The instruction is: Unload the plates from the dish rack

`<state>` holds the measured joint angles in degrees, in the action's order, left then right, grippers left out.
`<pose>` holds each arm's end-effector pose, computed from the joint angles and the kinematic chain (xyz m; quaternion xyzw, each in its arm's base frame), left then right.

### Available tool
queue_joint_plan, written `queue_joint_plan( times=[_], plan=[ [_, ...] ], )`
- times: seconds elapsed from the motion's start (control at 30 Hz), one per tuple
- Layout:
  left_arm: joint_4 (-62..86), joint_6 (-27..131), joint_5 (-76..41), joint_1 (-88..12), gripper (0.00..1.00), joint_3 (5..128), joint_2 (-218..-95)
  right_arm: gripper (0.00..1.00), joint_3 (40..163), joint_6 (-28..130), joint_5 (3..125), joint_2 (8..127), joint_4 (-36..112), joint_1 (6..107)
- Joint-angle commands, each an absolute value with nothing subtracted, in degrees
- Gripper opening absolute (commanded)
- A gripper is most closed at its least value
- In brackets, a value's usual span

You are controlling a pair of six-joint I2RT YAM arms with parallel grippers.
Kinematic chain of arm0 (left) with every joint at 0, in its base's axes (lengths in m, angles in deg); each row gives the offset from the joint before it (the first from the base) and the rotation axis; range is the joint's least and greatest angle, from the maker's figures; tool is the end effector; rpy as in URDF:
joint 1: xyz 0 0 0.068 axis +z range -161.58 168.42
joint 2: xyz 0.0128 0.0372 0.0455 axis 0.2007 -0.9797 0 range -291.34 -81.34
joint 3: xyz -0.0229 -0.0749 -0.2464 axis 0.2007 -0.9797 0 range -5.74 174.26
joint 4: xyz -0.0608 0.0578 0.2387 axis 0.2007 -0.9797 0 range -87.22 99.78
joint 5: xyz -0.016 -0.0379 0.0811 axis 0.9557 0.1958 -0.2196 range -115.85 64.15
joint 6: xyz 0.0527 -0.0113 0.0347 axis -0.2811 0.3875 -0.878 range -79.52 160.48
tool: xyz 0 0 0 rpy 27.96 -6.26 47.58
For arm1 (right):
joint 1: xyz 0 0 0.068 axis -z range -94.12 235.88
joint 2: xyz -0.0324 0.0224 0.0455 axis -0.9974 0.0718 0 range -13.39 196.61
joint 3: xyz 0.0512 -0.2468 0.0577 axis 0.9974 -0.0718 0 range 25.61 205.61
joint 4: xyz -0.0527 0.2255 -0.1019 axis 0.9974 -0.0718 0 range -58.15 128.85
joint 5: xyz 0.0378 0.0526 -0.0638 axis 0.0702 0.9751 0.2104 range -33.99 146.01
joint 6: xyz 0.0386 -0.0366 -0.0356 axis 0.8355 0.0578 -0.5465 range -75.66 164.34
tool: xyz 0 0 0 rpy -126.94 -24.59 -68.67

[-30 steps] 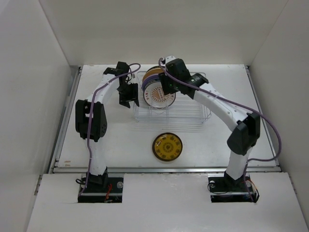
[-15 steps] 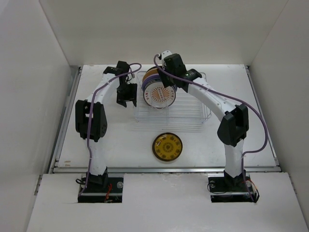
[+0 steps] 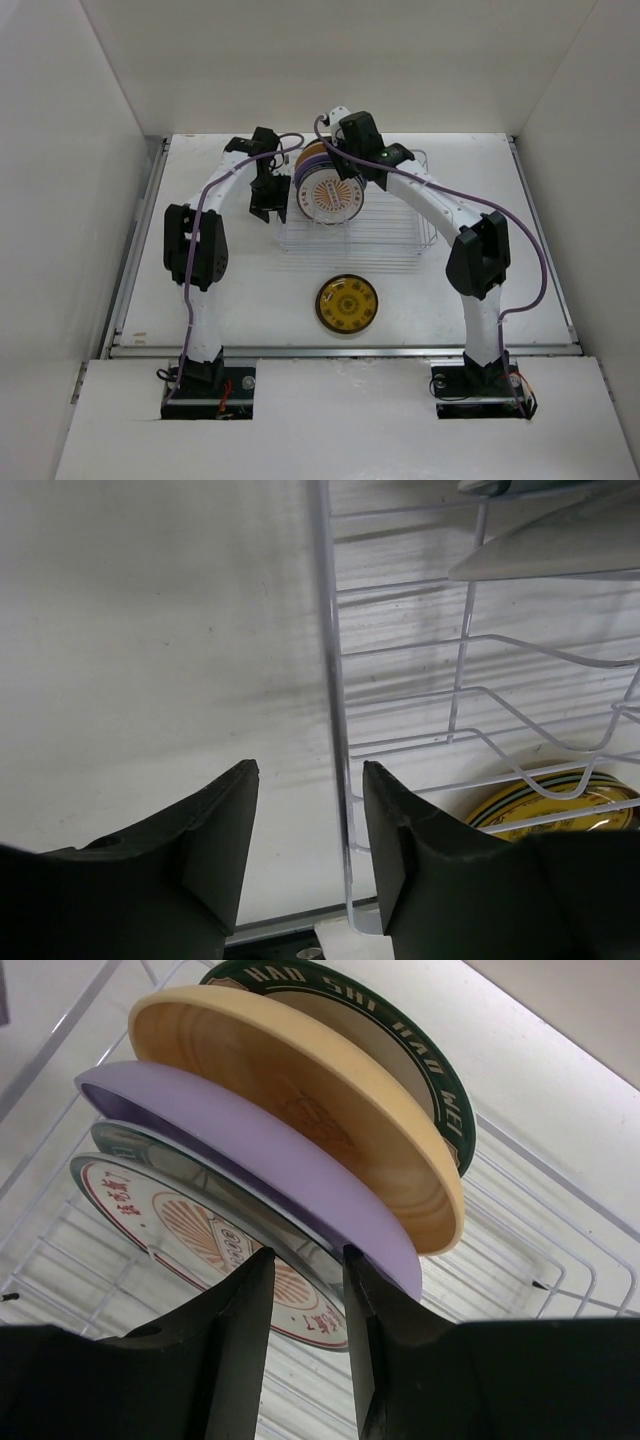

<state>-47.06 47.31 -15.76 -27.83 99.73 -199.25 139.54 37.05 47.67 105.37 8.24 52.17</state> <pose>0.4041 -0.1269 0.2267 0.0963 0.9753 -0.1206 0.1583 0.4036 0.2606 0.3006 -0.2793 0.8420 0.0415 0.4598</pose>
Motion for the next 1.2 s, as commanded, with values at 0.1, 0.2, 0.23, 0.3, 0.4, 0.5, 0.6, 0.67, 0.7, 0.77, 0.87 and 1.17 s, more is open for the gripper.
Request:
queue_joint_plan(
  times=[0.1,0.2,0.23,0.3,0.4,0.5,0.6,0.67,0.7,0.77,0.87,1.17],
  plan=[
    [-49.20,46.46,-16.18,-28.45,0.35,101.75,-199.73,0.41,136.27,36.26,48.63,102.97,11.69,52.48],
    [-49.20,46.46,-16.18,-28.45,0.24,102.27,-200.26,0.41,134.60,36.26,49.24,101.65,12.31,52.48],
    [-49.20,46.46,-16.18,-28.45,0.22,102.27,-200.26,0.41,134.59,35.73,49.24,101.65,12.31,52.48],
    [-49.20,46.46,-16.70,-28.45,0.18,102.27,-200.26,0.41,133.89,35.03,49.24,102.18,12.31,52.48],
    [-49.20,46.46,-16.71,-28.98,0.17,102.27,-200.26,0.41,133.27,33.80,49.77,104.02,12.84,52.48],
    [-49.73,46.46,-16.71,-28.98,0.13,102.27,-200.26,0.41,134.32,33.80,49.77,105.43,12.84,52.48],
    [-49.73,46.46,-16.71,-28.98,0.08,102.27,-200.78,0.39,134.86,33.80,49.77,105.96,12.84,52.48],
    [-49.73,46.46,-16.71,-28.98,0.04,102.27,-200.79,0.30,134.86,33.80,50.29,105.96,12.84,52.48],
    [-49.73,46.46,-16.71,-28.98,0.02,102.27,-200.79,0.27,134.86,33.80,50.30,105.44,12.84,52.48],
    [-49.73,46.46,-16.19,-28.98,0.00,102.27,-200.79,0.15,134.24,33.80,49.68,104.82,12.84,52.48],
    [-49.73,46.46,-16.18,-28.98,0.00,102.27,-200.79,0.02,133.71,32.75,46.79,102.80,12.84,52.48],
    [-49.73,47.52,-14.95,-28.98,0.00,102.27,-200.79,0.00,131.78,30.28,43.27,94.11,13.98,52.48]
  ],
)
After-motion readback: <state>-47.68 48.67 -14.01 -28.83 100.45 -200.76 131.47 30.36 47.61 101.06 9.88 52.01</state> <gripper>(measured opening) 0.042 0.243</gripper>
